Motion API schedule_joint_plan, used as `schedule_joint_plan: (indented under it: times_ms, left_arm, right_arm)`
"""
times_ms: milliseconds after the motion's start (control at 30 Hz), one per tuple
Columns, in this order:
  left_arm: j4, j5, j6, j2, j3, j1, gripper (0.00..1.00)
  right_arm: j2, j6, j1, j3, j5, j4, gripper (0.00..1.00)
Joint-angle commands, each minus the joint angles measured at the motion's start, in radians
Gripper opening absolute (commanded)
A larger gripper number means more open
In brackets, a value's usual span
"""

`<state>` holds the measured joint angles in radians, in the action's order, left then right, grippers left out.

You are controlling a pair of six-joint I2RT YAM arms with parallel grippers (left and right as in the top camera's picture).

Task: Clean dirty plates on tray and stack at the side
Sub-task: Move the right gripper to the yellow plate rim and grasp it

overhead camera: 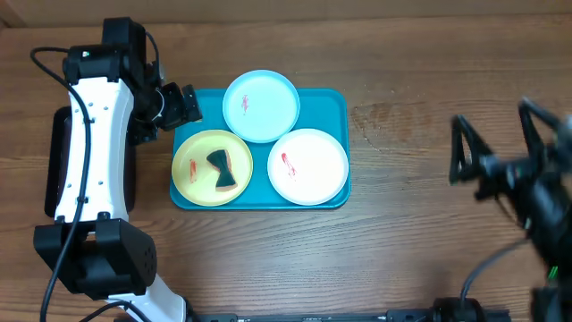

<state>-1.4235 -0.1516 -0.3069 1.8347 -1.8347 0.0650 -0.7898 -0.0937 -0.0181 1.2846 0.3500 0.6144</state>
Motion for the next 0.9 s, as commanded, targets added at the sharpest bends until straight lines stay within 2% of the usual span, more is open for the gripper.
schedule_joint_plan:
  times_ms: [0, 100, 167, 267, 400, 500, 600, 700, 800, 867]
  left_arm:
    - [-0.005, -0.006, -0.012, -0.002, 0.005, -0.009, 0.93]
    - [-0.005, -0.006, -0.012, -0.002, 0.006, -0.009, 0.93]
    - [-0.005, -0.006, -0.012, -0.002, 0.007, -0.009, 0.94]
    - [-0.001, -0.005, -0.012, -0.002, 0.007, -0.009, 0.94]
    - [-0.001, -0.005, -0.012, -0.002, 0.007, -0.009, 0.94]
    - [-0.001, -0.006, -0.012, -0.002, 0.007, -0.009, 0.95]
    - [-0.001, -0.006, -0.012, -0.002, 0.007, -0.009, 0.95]
    - [-0.001, -0.005, -0.012, -0.002, 0.007, -0.01, 0.95]
    - [-0.001, -0.005, -0.011, -0.002, 0.007, -0.01, 0.95]
    - [-0.002, -0.005, -0.011, -0.002, 0.007, -0.01, 0.95]
  right_arm:
    - [-0.24, -0.031, 0.006, 0.214, 0.393, 0.115, 1.0]
    - [-0.397, -0.07, 0.013, 0.291, 0.689, 0.055, 1.0]
    - [-0.474, -0.123, 0.045, 0.295, 0.761, -0.019, 0.92]
    - [-0.573, -0.173, 0.155, 0.295, 0.573, -0.008, 0.81]
    - [-0.726, -0.229, 0.407, 0.295, 0.08, 0.079, 0.76]
    - [-0.863, -0.311, 0.547, 0.295, -0.138, 0.082, 0.73]
    - [-1.003, -0.378, 0.615, 0.295, -0.154, 0.034, 0.61]
    - [-1.106, -0.386, 0.645, 0.295, -0.155, -0.027, 0.56]
    - [-1.188, -0.385, 0.667, 0.295, -0.148, -0.096, 0.41]
    - [-1.229, -0.386, 0.677, 0.295, -0.147, -0.123, 0.4]
